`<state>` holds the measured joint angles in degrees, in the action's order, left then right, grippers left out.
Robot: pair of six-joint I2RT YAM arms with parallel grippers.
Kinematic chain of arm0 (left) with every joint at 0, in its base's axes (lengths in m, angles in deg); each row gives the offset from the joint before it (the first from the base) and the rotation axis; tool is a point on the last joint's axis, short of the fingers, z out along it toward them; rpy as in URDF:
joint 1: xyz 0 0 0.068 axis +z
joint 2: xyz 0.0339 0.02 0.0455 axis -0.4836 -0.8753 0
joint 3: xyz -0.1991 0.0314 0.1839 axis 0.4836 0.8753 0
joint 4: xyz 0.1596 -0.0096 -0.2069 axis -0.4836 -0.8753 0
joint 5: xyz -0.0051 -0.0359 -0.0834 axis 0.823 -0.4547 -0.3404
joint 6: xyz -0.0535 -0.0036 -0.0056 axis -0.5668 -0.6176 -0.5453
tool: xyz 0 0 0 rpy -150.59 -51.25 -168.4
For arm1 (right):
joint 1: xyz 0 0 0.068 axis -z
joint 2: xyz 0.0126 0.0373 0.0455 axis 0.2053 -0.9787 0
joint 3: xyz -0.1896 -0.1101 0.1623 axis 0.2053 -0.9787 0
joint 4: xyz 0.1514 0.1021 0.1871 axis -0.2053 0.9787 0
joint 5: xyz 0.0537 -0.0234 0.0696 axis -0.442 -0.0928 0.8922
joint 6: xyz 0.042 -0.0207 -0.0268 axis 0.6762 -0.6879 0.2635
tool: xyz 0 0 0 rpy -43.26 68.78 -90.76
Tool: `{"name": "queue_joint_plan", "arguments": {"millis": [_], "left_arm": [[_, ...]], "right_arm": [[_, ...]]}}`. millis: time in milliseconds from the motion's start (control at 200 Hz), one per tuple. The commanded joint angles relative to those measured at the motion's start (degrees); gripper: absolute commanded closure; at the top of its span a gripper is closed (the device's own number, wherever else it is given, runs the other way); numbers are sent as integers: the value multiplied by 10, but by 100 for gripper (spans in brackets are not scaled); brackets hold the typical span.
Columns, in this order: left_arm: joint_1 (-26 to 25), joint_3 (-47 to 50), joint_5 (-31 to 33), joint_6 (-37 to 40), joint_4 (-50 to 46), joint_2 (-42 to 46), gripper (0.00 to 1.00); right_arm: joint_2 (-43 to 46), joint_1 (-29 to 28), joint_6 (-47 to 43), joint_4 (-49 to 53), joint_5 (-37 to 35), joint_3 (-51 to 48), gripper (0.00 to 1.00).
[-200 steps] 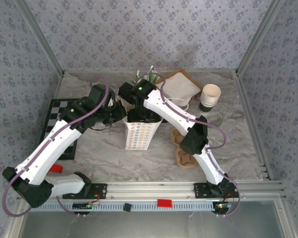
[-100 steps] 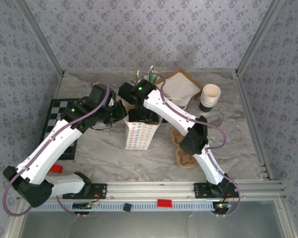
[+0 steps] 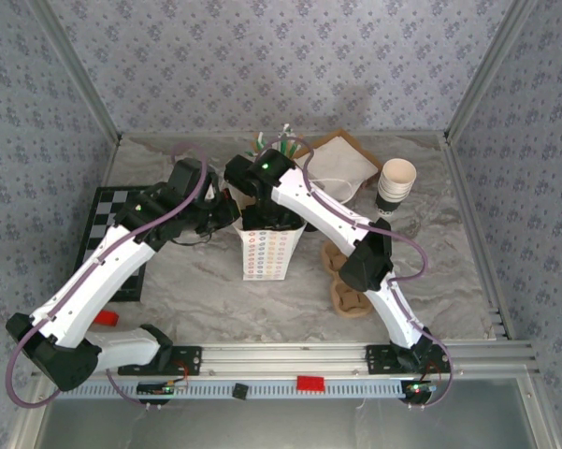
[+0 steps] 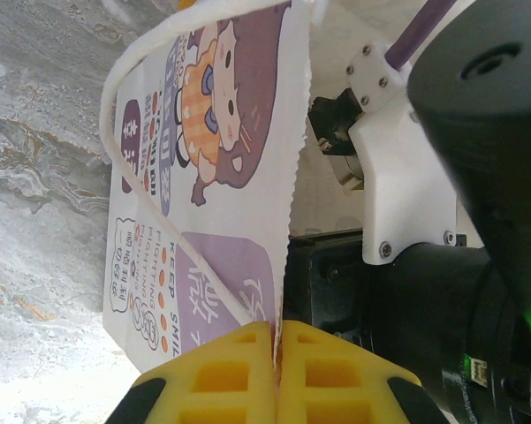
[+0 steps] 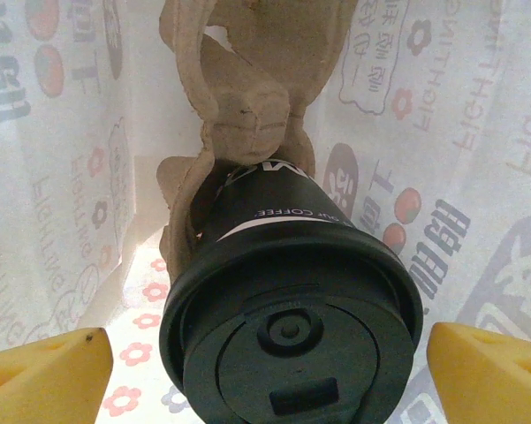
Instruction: Pack the takeout coffee
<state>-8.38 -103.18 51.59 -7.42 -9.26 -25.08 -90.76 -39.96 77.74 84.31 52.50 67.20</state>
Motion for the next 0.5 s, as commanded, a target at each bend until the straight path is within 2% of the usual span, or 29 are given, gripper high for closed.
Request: {"name": "queue_joint_plan", "arguments": {"millis": [0,80,495], "left_arm": [[-8,19,3,2,-38,-22,100],[-9,20,8,2,-41,-24,100],[-14,19,22,4,-50,-31,100]], "right_arm": [[25,-5,10,-12,22,21,3],[28,-4,11,-10,22,21,0],[33,-1,14,-5,20,20,0]]}}
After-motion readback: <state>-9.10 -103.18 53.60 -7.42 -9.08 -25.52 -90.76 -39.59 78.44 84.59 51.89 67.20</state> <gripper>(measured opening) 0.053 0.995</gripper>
